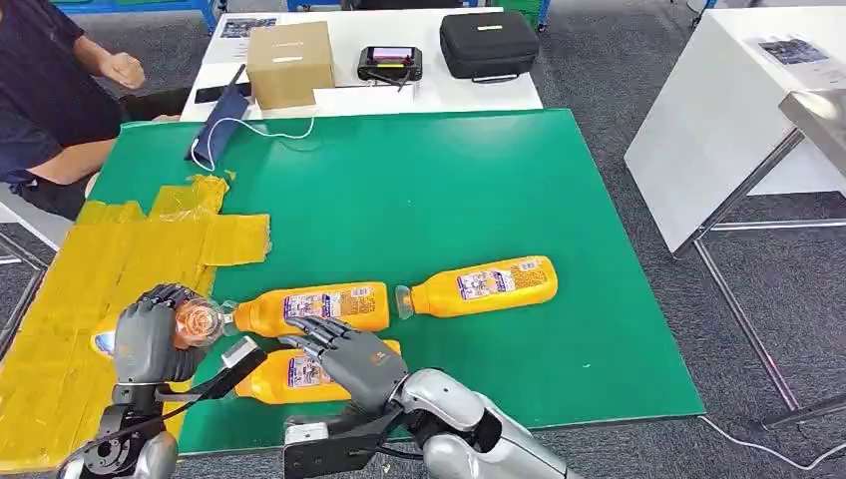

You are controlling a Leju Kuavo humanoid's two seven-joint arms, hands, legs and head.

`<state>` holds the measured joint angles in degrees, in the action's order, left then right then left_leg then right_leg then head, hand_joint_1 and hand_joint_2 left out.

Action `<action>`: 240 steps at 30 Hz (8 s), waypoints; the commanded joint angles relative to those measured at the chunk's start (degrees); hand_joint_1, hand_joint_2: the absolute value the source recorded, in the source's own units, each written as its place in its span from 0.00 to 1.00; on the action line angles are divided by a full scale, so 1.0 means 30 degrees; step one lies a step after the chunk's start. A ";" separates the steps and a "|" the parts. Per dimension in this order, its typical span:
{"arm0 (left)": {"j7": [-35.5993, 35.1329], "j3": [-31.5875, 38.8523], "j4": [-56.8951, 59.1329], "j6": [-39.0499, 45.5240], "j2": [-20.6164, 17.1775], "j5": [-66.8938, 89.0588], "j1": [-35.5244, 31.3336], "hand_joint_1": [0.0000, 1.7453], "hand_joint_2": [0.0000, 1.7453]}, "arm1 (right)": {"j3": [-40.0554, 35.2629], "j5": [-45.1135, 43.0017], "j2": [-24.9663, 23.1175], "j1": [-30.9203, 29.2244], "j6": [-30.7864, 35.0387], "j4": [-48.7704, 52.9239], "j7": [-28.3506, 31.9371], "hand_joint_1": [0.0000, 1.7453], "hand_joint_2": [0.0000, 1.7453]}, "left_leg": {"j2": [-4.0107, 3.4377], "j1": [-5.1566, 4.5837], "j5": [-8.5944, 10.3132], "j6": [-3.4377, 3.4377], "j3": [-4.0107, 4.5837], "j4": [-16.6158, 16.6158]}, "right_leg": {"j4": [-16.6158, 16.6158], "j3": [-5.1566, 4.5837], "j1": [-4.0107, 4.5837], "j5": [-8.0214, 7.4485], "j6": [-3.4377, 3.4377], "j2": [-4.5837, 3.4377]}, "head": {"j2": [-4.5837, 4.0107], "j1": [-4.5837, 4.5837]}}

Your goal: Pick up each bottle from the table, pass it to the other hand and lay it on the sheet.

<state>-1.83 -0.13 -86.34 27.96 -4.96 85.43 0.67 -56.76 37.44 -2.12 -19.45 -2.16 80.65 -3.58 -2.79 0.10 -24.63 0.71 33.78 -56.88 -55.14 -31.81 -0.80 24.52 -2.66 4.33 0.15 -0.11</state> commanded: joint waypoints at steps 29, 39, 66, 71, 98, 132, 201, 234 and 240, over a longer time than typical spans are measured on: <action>0.7046 -0.0034 0.2293 -0.4062 -0.0538 -1.2182 0.1255 0.00 0.00 | -0.1312 0.3037 0.0522 -0.1343 -0.0588 -0.4162 -0.2179 0.00 1.00 | 0.0041 0.0006 0.0027 -0.0049 -0.0118 0.0029 | -0.0009 0.0101 -0.0020 -0.0006 0.0045 -0.0157 | 0.0000 0.0000; 0.7059 0.0033 0.2145 -0.4127 -0.0539 -1.2252 0.1277 0.00 0.00 | -0.1287 0.3046 0.0505 -0.1347 -0.0594 -0.4219 -0.2177 0.00 1.00 | 0.0063 0.0009 0.0037 -0.0034 -0.0127 0.0028 | -0.0008 0.0112 -0.0013 0.0003 0.0039 -0.0111 | 0.0000 0.0000; 1.0425 0.7011 -0.0829 -0.9161 0.2076 -2.2016 0.3725 0.00 0.00 | -0.2277 0.4486 -0.2057 -0.2122 -0.0628 -0.7367 -0.2522 0.00 1.00 | -0.0059 0.0029 -0.0001 -0.0047 -0.0042 0.0001 | -0.0030 -0.0006 0.0012 0.0005 0.0050 -0.0223 | 0.0000 -0.0007; 1.1773 1.1754 -0.3152 -1.5270 0.4669 -2.6068 0.3444 0.00 0.00 | -0.2279 0.4380 -0.3904 -0.2958 -0.0744 -0.9951 -0.2720 0.00 1.00 | -0.0113 0.0046 -0.0020 -0.0070 -0.0010 -0.0019 | -0.0069 -0.0053 0.0030 0.0019 0.0069 -0.0320 | 0.0000 -0.0007; 1.0424 0.4515 -0.5013 -1.2476 0.4321 -3.0713 0.3089 0.00 0.00 | 0.1832 0.5701 -0.0310 -0.0337 0.0820 -0.8160 -0.3221 0.00 1.00 | 0.0062 0.0008 0.0040 -0.0043 0.0001 0.0010 | -0.0010 -0.0027 0.0012 -0.0003 0.0025 -0.0033 | 0.0000 0.0000; 1.1351 0.8070 -0.5823 -1.4925 0.6692 -3.0236 0.4520 0.00 0.00 | 0.1590 0.7572 0.1713 0.2452 0.2548 -0.1043 -0.2135 0.00 1.00 | 0.0080 0.0020 0.0013 -0.0049 0.0003 0.0004 | -0.0020 -0.0017 0.0004 0.0020 0.0044 -0.0100 | 0.0000 0.0000; 0.8760 0.4076 -0.5461 -1.0572 0.5112 -3.1243 0.3631 0.00 0.00 | 0.3964 0.1760 -0.1050 0.0654 0.5342 -0.8598 -0.0075 1.00 1.00 | 0.0105 0.0032 0.0041 -0.0045 -0.0110 0.0019 | 0.0001 -0.0036 0.0012 0.0015 0.0040 -0.0023 | 0.0000 0.0000; 0.7547 -0.0572 -0.8998 -1.3142 0.6568 -3.5011 0.7768 0.00 1.00 | 0.3021 0.3423 -0.0713 0.1518 0.5893 0.0317 0.0628 1.00 1.00 | 0.0028 0.0010 0.0012 -0.0042 0.0075 -0.0004 | -0.0026 -0.0095 0.0008 0.0004 0.0032 -0.0094 | 0.0000 0.0000; 0.7909 -0.0579 -0.9255 -1.3014 0.6636 -3.4790 0.7920 0.00 1.00 | 0.2452 0.3173 -0.0613 0.1570 0.5899 0.0261 0.0836 1.00 1.00 | 0.0046 0.0016 0.0001 -0.0042 0.0045 0.0000 | -0.0017 -0.0060 0.0007 0.0017 0.0030 -0.0104 | 0.0000 0.0000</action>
<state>21.42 -0.37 -114.51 -11.78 14.88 -19.43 23.98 -45.18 47.56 -5.14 -11.97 15.98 82.66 -1.62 -2.75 0.11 -24.56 0.61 34.05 -56.89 -55.22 -32.12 -0.78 24.54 -2.63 4.33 0.15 -0.11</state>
